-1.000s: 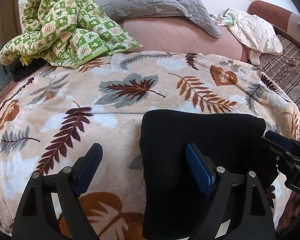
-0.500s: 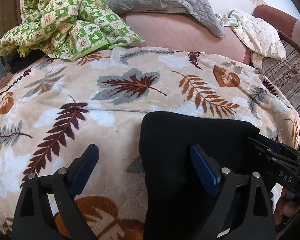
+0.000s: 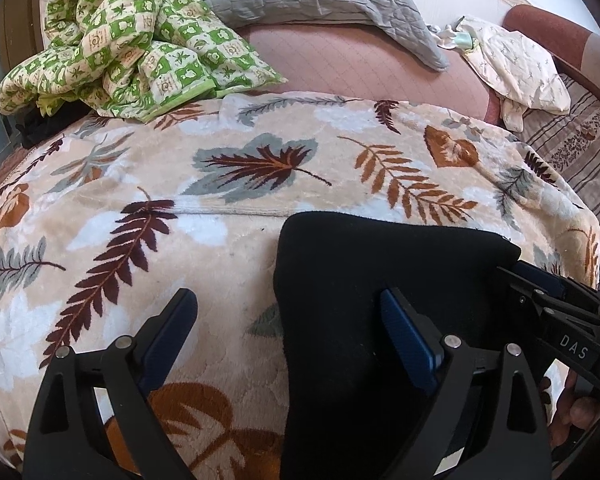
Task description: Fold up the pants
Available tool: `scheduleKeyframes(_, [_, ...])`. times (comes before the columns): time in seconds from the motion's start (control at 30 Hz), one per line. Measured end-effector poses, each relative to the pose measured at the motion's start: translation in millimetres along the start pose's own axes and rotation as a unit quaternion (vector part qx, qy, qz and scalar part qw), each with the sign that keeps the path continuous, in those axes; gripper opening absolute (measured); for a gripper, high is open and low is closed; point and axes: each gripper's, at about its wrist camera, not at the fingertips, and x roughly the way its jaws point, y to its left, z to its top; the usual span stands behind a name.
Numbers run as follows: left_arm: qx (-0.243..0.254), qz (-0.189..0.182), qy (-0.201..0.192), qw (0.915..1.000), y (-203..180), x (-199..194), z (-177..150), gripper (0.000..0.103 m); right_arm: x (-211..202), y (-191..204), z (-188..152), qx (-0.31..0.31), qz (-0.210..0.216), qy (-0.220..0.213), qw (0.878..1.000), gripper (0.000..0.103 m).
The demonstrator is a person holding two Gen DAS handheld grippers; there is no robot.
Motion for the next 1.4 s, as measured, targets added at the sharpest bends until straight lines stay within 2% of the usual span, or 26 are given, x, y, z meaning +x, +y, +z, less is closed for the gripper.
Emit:
scheduleKeyframes(0.1, [0.004,-0.001,0.000,1.0000,-1,-3,-1,0.093,-3,1,-1,-0.002,-0.004,0.000,1.000,0.053])
scheduleKeyframes(0.2, [0.006,-0.003,0.002,1.0000,-1,-6,-2,0.093,-5,-1,-3,0.000,-0.005,0.008,1.000,0.062])
scheduleKeyframes(0.3, [0.005,-0.005,0.000,1.0000,-1,-9,-3,0.093,-10,-2,-7,0.008,0.001,0.010,1.000,0.062])
scheduleKeyframes(0.5, [0.008,-0.006,-0.005,0.9999,-1,-18,-8,0.093,-31,9,-13,-0.029,0.012,0.003,0.999,0.064])
scheduleKeyframes(0.67, [0.009,-0.016,0.001,0.9998,-3,-22,-14,0.093,-37,20,-28,-0.078,-0.002,0.014,0.997,0.067])
scheduleKeyframes(0.83, [0.006,-0.032,0.018,0.9993,-7,-23,-23,0.093,-37,22,-38,-0.080,-0.010,0.024,0.996,0.068])
scheduleKeyframes(1.07, [-0.001,-0.039,0.011,0.9992,-3,-34,-26,0.093,-57,25,-38,-0.082,-0.020,-0.003,0.996,0.069])
scheduleKeyframes(1.3, [-0.006,-0.041,0.001,0.9991,1,-42,-27,0.093,-71,26,-33,-0.078,-0.024,-0.031,0.996,0.084])
scheduleKeyframes(1.4, [-0.010,-0.050,-0.001,0.9987,3,-45,-27,0.093,-70,23,-31,-0.067,-0.028,-0.029,0.997,0.084])
